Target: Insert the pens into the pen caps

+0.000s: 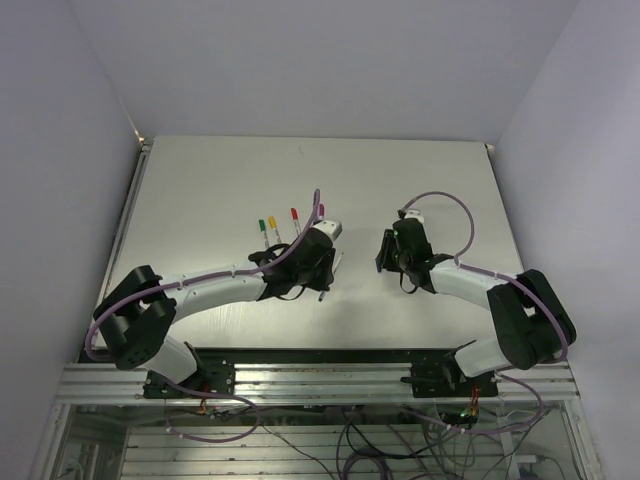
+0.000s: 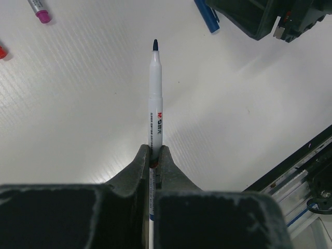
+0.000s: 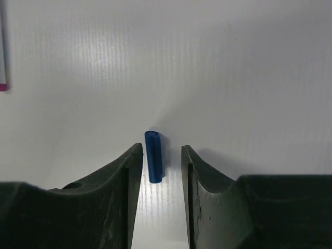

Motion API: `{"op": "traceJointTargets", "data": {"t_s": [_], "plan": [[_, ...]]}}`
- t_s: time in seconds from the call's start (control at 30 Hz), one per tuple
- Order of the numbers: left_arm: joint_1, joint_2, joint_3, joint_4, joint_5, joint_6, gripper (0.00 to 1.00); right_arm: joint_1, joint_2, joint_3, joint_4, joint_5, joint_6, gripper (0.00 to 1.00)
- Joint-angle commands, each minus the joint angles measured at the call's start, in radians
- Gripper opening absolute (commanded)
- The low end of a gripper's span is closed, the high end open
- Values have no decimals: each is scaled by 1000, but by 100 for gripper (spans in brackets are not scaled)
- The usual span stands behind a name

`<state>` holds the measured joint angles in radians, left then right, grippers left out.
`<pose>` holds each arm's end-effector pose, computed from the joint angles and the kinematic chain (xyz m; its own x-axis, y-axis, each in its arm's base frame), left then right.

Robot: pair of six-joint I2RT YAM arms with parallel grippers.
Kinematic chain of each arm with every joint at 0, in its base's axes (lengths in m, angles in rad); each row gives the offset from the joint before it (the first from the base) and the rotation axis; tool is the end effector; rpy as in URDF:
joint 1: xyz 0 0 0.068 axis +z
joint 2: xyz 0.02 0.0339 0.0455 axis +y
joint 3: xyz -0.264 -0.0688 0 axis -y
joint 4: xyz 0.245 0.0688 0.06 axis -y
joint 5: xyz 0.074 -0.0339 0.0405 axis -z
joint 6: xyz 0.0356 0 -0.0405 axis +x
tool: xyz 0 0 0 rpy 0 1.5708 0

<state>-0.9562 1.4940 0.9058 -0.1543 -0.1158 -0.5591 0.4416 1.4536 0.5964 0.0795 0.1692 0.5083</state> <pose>0.1864 -0.2570 0.2168 -0.7349 0.1276 -0.6660 0.4396 0.8375 -0.3246 0.2490 0.1111 0.1532 -0.7064 0.1967 -0.6799 0.0355 0.9692 0.2436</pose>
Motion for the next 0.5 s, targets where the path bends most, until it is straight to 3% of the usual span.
{"op": "traceJointTargets", "data": {"t_s": [0.0,0.47], "plan": [[10,-14,-10,40,38,-12,7,-9,8,17,65,-49,-31,35],[29,0,-18,61,74,-19,7,-11,106,20,67,-61,-55,27]]}}
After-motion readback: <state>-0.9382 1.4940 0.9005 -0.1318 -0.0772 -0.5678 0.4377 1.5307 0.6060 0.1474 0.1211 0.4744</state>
